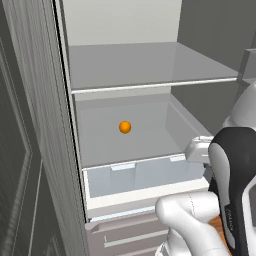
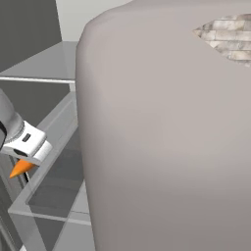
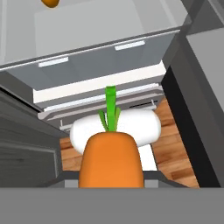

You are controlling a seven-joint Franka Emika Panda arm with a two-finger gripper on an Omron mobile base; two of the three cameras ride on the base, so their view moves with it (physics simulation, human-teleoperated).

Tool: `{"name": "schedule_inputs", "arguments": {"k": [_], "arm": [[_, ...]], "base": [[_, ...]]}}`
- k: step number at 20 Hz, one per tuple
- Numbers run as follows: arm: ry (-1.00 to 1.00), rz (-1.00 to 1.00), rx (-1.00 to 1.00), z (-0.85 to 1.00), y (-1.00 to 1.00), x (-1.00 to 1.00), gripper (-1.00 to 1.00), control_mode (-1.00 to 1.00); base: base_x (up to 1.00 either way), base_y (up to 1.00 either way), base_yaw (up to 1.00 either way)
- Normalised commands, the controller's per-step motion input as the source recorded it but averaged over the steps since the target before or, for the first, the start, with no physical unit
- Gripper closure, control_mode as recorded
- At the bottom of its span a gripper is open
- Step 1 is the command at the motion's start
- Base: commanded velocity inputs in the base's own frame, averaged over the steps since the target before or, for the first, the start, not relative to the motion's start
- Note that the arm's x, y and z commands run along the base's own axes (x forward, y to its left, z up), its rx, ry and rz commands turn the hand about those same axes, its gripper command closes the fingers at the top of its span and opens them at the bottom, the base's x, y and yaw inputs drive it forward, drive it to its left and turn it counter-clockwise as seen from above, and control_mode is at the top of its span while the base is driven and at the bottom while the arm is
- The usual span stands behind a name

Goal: Open the fridge, remove the orange, carrot, and steak, and place them on any counter.

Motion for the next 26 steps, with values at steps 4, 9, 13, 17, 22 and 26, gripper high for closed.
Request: {"name": "schedule_inputs", "arguments": {"k": [4,9,13,17,22,26], "arm": [[0.0,0.0,0.0,0.0,0.0,0.0,1.0,-1.0],[0.0,0.0,0.0,0.0,0.0,-0.06,1.0,1.0],[0.0,0.0,0.0,0.0,0.0,0.0,1.0,1.0],[0.0,0.0,0.0,0.0,0.0,0.0,1.0,1.0],[0.0,0.0,0.0,0.0,0.0,0.0,1.0,1.0],[0.0,0.0,0.0,0.0,0.0,0.0,1.0,1.0]], "base": [[0.0,0.0,0.0],[-0.68,0.0,0.0],[-1.0,-0.01,0.0],[-1.0,-0.03,0.0],[-1.0,-0.01,0.0],[-1.0,-0.01,0.02]]}}
